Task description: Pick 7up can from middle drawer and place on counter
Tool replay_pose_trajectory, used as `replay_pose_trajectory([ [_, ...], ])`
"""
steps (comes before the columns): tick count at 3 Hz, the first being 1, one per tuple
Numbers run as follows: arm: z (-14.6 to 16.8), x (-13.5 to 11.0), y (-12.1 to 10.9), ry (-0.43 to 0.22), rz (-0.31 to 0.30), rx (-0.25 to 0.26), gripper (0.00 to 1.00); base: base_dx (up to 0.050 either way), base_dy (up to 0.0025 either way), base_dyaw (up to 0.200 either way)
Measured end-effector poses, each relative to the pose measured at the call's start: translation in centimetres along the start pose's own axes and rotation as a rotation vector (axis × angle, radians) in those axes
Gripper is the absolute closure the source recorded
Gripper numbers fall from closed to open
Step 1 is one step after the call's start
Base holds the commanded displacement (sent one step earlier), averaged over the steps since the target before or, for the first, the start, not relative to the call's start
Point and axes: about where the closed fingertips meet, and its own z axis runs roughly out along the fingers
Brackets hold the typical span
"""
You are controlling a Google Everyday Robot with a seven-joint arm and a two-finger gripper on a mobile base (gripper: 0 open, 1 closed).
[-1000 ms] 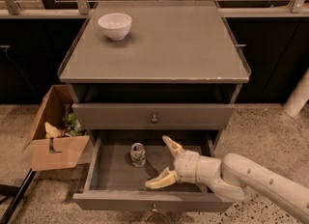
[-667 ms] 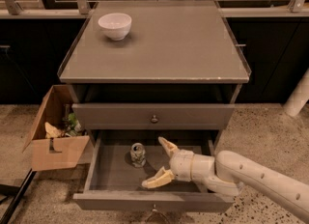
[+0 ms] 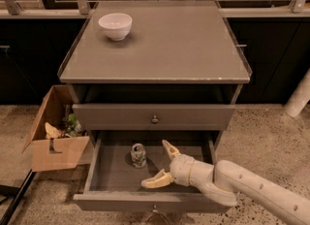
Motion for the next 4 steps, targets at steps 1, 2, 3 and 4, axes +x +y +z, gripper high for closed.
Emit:
replay_pose_trajectory([
  [1, 1.6, 2.8, -1.9, -0.007, 0.028, 0.093, 0.0, 0.0, 0.0, 0.0],
  [2, 3.3, 5.0, -3.6, -0.011, 0.038, 0.145, 0.0, 0.0, 0.0, 0.0],
  [3, 5.8, 6.7, -5.3, -0.008, 0.043, 0.171, 0.0, 0.0, 0.0, 0.0],
  [4, 7.6, 7.2, -5.8, -0.002, 0.036, 0.167, 0.0, 0.0, 0.0, 0.0],
])
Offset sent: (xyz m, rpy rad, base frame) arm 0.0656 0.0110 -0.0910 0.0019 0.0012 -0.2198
